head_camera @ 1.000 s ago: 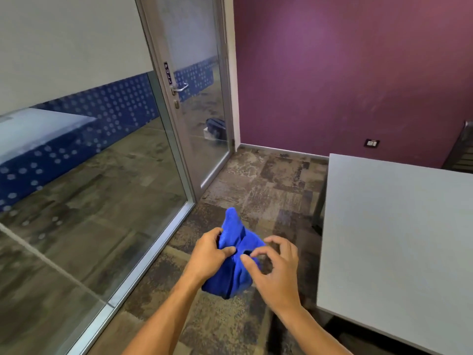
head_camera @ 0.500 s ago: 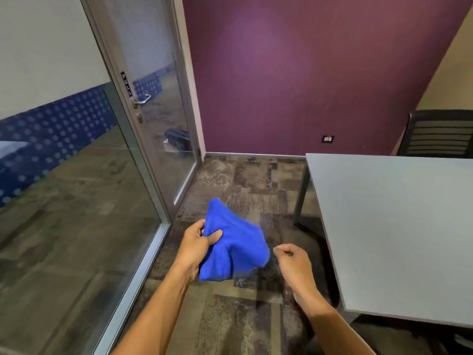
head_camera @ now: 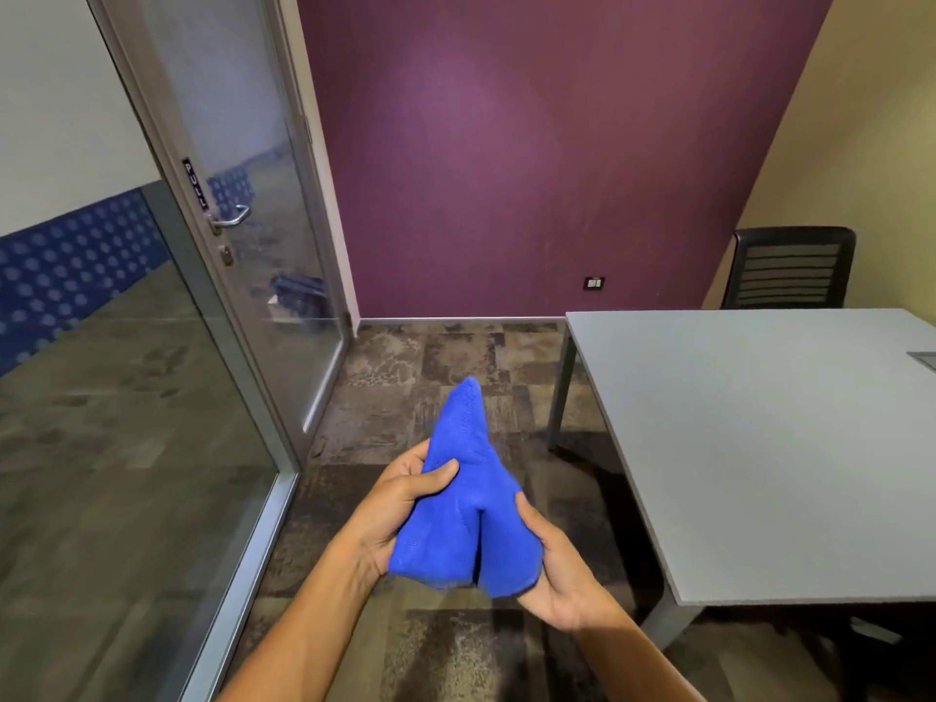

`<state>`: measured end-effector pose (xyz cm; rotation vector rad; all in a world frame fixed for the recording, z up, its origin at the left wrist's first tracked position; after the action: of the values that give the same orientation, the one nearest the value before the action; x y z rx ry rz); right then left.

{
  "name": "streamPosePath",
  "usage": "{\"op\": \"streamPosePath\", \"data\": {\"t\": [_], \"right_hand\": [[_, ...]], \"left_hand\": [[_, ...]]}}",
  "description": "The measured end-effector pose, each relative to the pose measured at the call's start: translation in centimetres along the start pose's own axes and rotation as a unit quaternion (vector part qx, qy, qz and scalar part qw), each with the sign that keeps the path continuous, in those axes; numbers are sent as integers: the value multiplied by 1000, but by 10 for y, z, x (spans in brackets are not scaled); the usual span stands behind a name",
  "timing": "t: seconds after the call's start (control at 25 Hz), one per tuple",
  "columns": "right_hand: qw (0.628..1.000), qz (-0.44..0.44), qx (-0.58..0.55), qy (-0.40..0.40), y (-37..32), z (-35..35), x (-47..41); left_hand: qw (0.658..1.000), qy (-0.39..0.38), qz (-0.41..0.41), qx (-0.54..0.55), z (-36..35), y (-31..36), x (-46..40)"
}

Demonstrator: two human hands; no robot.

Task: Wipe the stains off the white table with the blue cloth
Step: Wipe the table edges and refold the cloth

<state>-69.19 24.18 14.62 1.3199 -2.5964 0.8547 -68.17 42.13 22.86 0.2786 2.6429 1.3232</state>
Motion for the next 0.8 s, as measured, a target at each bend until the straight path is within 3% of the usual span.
{"op": "streamPosePath", "data": {"t": [0.08, 0.16, 0.24, 0.32, 0.4, 0.48, 0.6, 0.68, 0.8], "right_hand": [[999, 40, -15, 9, -8, 4, 11], [998, 50, -4, 24, -21, 9, 23], [998, 50, 24, 20, -31, 12, 33], [997, 69, 32, 11, -33, 19, 39], [996, 81, 25, -11, -31, 23, 45], [995, 93, 23, -37, -34, 26, 55], [991, 119, 55, -23, -52, 28, 65], [985, 161, 59, 21, -72, 31, 68], [976, 213, 27, 23, -100, 34, 74]], "left_hand": [[1000, -1, 4, -6, -2, 0, -3], [995, -17, 14, -102, -6, 0, -6], [957, -79, 8, -281, -14, 7, -13], [890, -179, -5, -420, -30, 20, -21], [852, -264, -6, -452, -52, 35, -29], [849, -295, -4, -438, -70, 46, -39], [830, -273, -44, -484, -86, 51, -59], [816, -191, -82, -539, -87, 46, -74], [829, -50, -88, -551, -89, 34, -90]]}}
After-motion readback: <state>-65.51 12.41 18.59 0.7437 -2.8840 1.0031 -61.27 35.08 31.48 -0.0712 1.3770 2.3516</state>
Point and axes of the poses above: each hand's wrist, its own x-axis away from the middle knuckle, its own z-axis out of the back of the hand, y = z × x, the point moved 2 cm from there along -x, towards the middle knuckle, and after that the axes turned 14 degrees about -z, right-handed, at the moved point
